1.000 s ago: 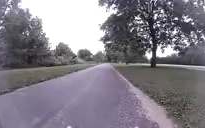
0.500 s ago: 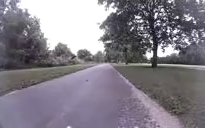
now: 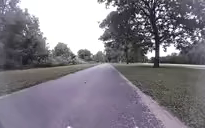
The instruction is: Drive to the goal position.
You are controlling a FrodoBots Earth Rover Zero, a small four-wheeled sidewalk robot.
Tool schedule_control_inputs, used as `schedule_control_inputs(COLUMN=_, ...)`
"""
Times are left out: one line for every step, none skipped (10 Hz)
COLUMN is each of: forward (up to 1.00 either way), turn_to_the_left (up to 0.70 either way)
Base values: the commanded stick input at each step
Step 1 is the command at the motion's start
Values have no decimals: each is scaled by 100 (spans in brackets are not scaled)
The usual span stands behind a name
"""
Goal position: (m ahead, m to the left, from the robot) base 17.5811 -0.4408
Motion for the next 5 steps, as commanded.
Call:
schedule_control_inputs(forward=70, turn_to_the_left=0)
schedule_control_inputs(forward=70, turn_to_the_left=0)
schedule_control_inputs(forward=70, turn_to_the_left=0)
schedule_control_inputs(forward=70, turn_to_the_left=0)
schedule_control_inputs(forward=70, turn_to_the_left=0)
